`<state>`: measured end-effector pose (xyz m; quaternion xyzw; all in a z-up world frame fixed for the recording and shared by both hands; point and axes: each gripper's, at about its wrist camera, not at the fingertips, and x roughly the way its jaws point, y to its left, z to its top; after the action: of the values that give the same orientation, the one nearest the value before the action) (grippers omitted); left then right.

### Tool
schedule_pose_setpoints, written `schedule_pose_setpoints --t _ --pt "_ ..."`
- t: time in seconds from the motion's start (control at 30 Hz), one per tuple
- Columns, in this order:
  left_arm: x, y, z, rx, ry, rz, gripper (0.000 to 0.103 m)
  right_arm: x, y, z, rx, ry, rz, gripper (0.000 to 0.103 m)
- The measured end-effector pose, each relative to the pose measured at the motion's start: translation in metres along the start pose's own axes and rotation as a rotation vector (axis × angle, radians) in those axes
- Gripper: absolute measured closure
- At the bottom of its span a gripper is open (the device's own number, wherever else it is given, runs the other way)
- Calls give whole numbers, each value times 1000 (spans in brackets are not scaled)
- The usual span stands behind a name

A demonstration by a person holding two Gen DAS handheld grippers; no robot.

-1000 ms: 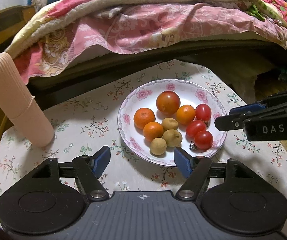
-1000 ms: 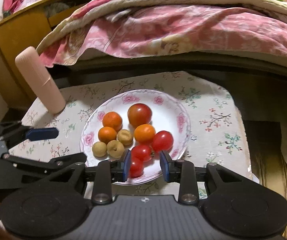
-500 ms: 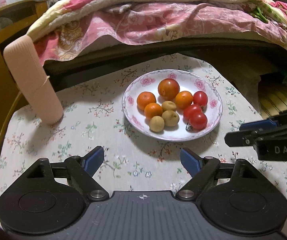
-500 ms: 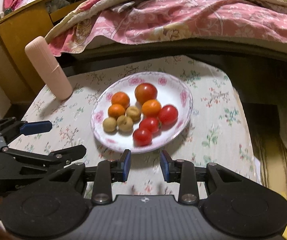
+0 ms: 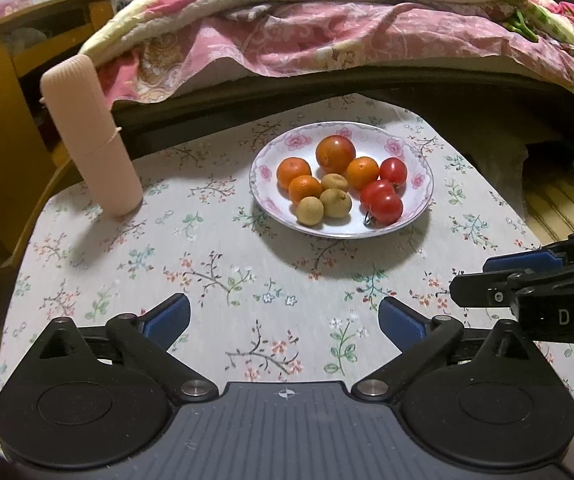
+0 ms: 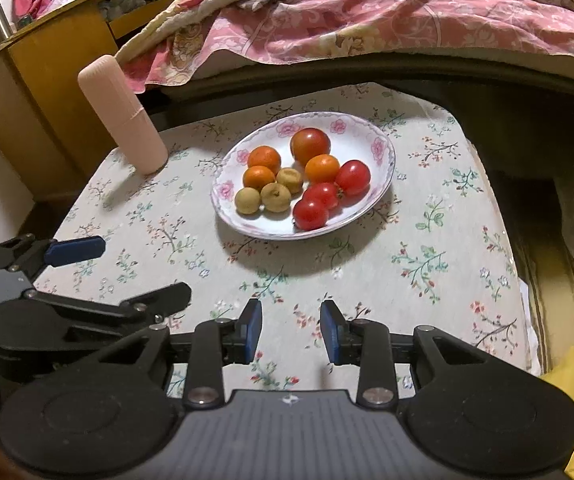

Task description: Organize fruits

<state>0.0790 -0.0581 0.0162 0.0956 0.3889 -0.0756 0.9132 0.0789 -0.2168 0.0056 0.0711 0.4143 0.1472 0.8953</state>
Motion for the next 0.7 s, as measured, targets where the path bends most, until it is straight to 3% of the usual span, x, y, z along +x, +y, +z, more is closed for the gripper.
schedule_pose_setpoints --t 0.7 --pt "-31 1 -25 -92 27 17 0 -32 12 -31 39 -18 18 69"
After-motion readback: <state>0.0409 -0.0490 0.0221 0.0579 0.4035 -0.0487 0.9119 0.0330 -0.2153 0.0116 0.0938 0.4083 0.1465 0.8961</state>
